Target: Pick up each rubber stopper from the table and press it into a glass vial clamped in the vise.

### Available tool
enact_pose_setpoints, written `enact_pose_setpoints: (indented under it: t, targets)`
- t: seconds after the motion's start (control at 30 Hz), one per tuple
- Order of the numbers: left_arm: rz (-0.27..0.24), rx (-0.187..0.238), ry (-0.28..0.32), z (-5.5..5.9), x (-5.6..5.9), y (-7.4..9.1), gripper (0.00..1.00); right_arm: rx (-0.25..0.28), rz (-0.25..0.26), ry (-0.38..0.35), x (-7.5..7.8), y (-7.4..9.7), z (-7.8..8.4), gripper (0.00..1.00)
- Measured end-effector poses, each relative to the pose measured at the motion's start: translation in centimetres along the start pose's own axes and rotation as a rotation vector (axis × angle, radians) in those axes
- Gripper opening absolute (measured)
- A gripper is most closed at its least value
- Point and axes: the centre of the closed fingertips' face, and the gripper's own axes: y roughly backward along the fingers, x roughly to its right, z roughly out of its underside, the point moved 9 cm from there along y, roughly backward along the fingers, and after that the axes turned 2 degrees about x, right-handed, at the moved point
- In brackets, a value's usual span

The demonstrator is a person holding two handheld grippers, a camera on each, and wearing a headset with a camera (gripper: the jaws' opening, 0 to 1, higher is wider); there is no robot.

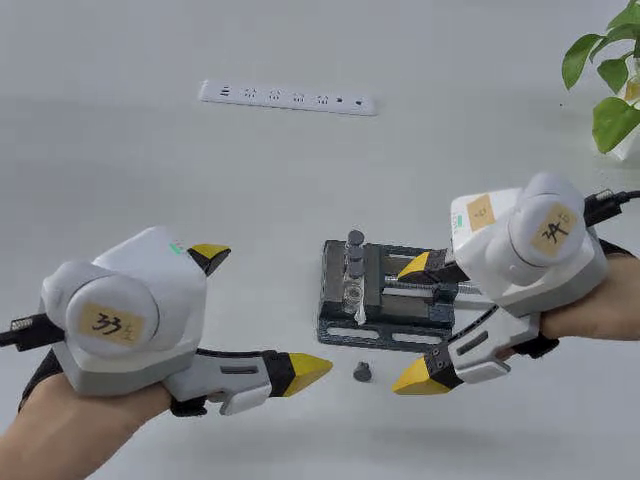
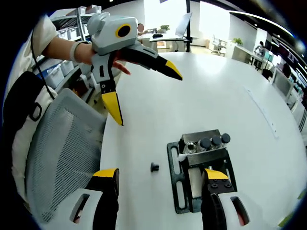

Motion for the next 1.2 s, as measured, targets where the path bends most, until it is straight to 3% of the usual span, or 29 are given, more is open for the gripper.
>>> enact_pose_setpoints:
  t: [0.27, 0.47, 0.73, 1.2]
  targets:
    - [0.008, 0.01, -0.026, -0.2, 0.4, 0.2, 0.93, 0.036, 0.018, -0.056, -0.8, -0.9, 0.8, 0.6]
    - [0.003, 0.02, -0.026, -0.3, 0.5, 0.3, 0.92, 0.057, 0.025, -0.116, -0.9, -2.7, 1.7, 0.47]
    - [0.0, 0.025, -0.024, -0.1, 0.7, 0.6, 0.92, 0.051, 0.002, -0.154, -1.2, -4.7, 2.1, 0.31]
    - [0.004, 0.029, -0.023, -0.1, 1.2, 0.6, 0.91, 0.019, -0.017, -0.19, -0.3, -5.8, 2.4, 0.13]
